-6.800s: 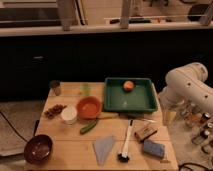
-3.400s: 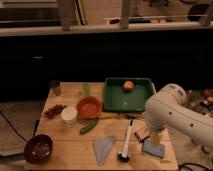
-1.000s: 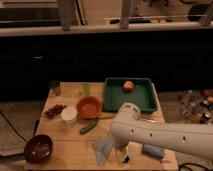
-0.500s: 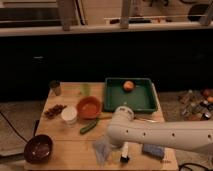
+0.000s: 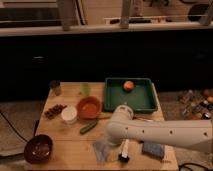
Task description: Wipe tray with towel
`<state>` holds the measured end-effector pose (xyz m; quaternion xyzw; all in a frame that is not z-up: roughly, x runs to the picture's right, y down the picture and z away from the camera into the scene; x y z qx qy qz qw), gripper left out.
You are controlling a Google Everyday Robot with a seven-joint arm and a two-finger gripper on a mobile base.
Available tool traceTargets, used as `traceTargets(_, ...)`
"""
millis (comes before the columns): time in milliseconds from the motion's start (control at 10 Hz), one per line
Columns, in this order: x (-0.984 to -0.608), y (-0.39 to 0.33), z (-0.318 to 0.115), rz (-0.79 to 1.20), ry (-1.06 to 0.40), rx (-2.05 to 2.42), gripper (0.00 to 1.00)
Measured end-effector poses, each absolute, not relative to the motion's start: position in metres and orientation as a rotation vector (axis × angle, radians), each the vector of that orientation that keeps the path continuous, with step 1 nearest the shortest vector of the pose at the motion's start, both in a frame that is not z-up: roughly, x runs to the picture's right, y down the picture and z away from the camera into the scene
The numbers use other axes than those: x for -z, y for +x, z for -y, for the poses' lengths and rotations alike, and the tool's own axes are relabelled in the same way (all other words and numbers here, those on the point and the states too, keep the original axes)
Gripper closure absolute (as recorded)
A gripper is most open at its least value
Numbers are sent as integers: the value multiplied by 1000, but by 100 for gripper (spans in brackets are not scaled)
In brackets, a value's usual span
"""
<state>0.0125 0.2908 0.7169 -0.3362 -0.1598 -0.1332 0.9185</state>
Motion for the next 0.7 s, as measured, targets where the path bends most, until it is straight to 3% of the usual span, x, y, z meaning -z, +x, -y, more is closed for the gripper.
traceTargets(700,-735,1,-299,365,-711,71,20)
